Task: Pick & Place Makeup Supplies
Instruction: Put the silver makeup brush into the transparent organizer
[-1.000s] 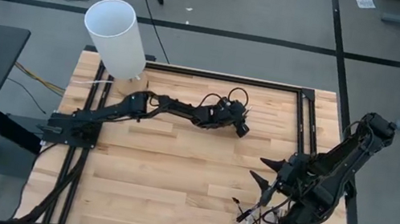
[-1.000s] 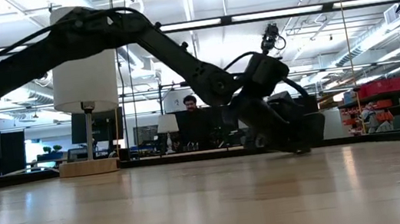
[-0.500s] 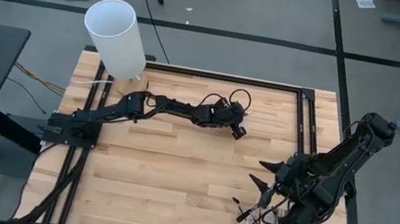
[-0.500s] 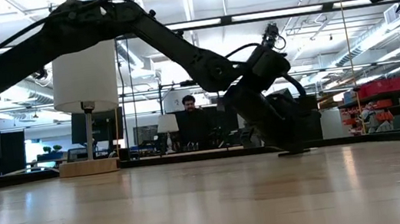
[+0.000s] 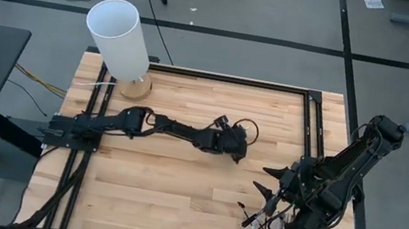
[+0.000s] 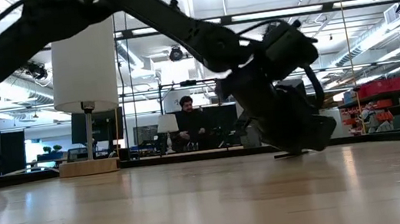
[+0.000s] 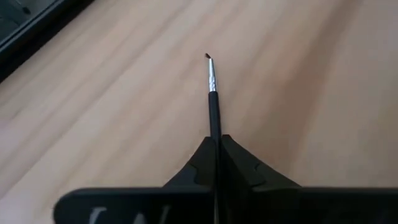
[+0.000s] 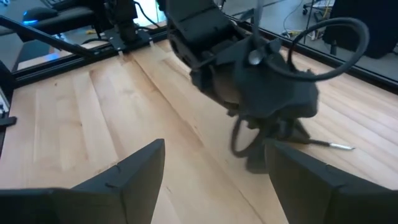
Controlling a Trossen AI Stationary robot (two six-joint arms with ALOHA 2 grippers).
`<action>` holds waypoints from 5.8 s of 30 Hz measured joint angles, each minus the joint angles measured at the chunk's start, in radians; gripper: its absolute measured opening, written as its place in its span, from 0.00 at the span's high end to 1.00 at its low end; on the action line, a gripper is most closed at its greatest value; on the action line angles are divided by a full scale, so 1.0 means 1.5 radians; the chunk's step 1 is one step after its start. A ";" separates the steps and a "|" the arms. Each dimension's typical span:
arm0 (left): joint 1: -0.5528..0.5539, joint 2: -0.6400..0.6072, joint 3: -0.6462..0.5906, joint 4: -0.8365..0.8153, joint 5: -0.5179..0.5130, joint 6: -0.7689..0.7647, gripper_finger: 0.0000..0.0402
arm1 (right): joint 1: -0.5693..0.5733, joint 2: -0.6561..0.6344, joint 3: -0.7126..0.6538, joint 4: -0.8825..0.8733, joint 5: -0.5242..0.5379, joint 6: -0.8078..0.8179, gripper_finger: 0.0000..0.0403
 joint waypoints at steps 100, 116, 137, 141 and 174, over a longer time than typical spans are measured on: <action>-0.215 -0.364 -0.814 0.598 -0.146 -0.126 0.69 | 0.039 0.055 0.000 0.049 0.008 -0.035 0.31; -0.198 -0.361 -0.814 0.604 -0.107 -0.121 0.91 | 0.038 0.055 0.000 0.052 0.009 -0.035 0.31; -0.209 -0.403 -0.821 0.641 -0.074 -0.063 0.96 | 0.038 0.055 0.000 0.064 -0.010 -0.069 0.31; -0.211 -0.411 -0.822 0.693 -0.067 -0.031 0.96 | 0.038 0.055 0.000 0.065 -0.010 -0.069 0.31; -0.193 -0.416 -0.631 1.056 0.190 0.231 0.96 | -0.151 0.056 -0.293 1.174 -0.243 -0.803 0.33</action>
